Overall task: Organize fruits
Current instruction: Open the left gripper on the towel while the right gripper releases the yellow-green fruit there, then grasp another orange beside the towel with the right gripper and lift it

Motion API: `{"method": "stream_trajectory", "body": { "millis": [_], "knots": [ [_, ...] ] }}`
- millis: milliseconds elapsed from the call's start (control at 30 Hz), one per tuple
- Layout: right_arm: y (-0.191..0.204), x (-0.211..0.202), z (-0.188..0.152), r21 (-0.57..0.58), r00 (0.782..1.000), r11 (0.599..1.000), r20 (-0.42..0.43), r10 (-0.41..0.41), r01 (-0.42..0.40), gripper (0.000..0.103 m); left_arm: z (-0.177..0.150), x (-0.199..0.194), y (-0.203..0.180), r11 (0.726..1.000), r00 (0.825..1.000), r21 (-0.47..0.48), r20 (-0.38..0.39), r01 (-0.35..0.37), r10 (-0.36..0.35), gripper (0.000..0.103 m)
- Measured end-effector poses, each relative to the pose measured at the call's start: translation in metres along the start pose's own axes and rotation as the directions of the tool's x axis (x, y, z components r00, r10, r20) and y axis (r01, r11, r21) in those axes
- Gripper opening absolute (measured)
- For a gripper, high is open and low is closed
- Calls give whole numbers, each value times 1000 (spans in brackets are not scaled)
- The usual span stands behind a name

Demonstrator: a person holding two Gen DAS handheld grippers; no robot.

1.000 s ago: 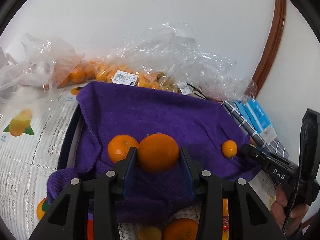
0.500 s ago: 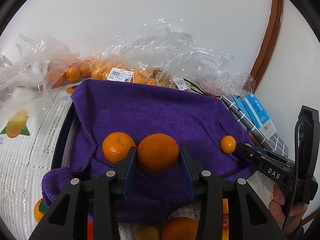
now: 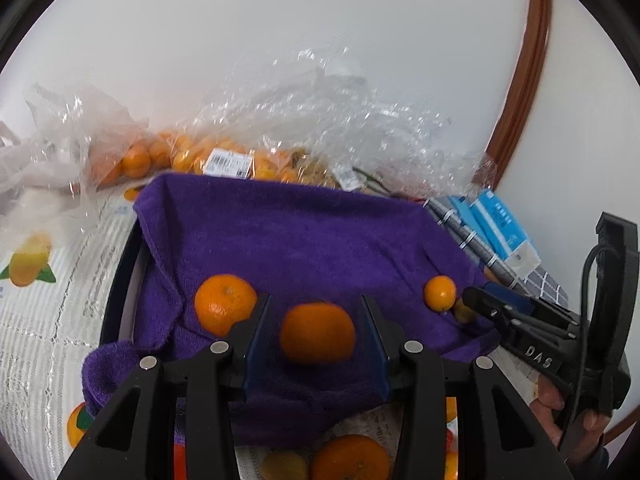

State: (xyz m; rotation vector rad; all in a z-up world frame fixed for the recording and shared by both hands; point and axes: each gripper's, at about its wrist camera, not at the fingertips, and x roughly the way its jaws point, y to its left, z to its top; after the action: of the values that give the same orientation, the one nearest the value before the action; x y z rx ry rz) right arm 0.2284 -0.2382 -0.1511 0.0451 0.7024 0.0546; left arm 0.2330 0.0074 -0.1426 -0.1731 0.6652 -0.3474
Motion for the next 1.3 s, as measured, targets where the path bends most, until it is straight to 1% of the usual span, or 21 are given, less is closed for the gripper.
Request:
{"method": "stream_trajectory", "body": {
  "millis": [167,333,400,467,567,667,767,833,900,1000,1033,1100,1167,1200,1300],
  "knots": [
    [-1,-4,1,3,1000,1000,21,4,-4,43,1,-3,0,1000,1000,-13,23,17,-17,41],
    [-3,-15,3,24,998,1000,68,6,-8,43,1,-9,4,999,998,-36,63,7,-5,41],
    [-4,-17,3,25,997,1000,71,7,-9,43,3,-9,7,999,998,-49,61,7,-4,41],
    [-2,-17,4,15,998,1000,56,6,-7,43,4,-7,10,998,999,-62,41,22,-19,41],
    [2,-18,5,3,999,1000,34,17,-17,43,5,-10,15,995,998,-87,45,45,-41,41],
    [7,-22,2,-14,999,999,25,48,-48,43,5,-13,19,994,998,-101,49,46,-41,41],
    [11,-26,-7,-10,996,996,-4,88,-88,43,6,-14,24,990,997,-127,48,65,-59,41],
    [15,-30,-14,-10,994,994,-20,107,-108,42,7,-13,26,988,997,-139,44,64,-59,41],
    [20,-36,-21,-27,992,992,-31,126,-127,40,8,-13,27,987,997,-145,43,67,-61,41],
    [28,-42,-31,-31,985,985,-45,168,-170,39,7,-14,26,988,997,-143,47,65,-59,43],
    [31,-42,-34,-31,981,982,-56,184,-186,39,7,-15,26,988,997,-139,49,66,-60,43],
    [34,-37,-39,-30,980,982,-78,186,-189,38,7,-16,25,988,997,-136,51,68,-62,44],
    [35,-30,-43,-20,976,981,-108,192,-195,35,8,-16,25,989,997,-134,49,70,-63,44],
    [34,-29,-44,-6,970,976,-111,215,-217,35,8,-16,25,988,997,-134,50,72,-66,44],
    [33,-24,-43,7,965,973,-123,231,-232,36,9,-17,26,986,995,-145,54,86,-79,45]
  ]
}}
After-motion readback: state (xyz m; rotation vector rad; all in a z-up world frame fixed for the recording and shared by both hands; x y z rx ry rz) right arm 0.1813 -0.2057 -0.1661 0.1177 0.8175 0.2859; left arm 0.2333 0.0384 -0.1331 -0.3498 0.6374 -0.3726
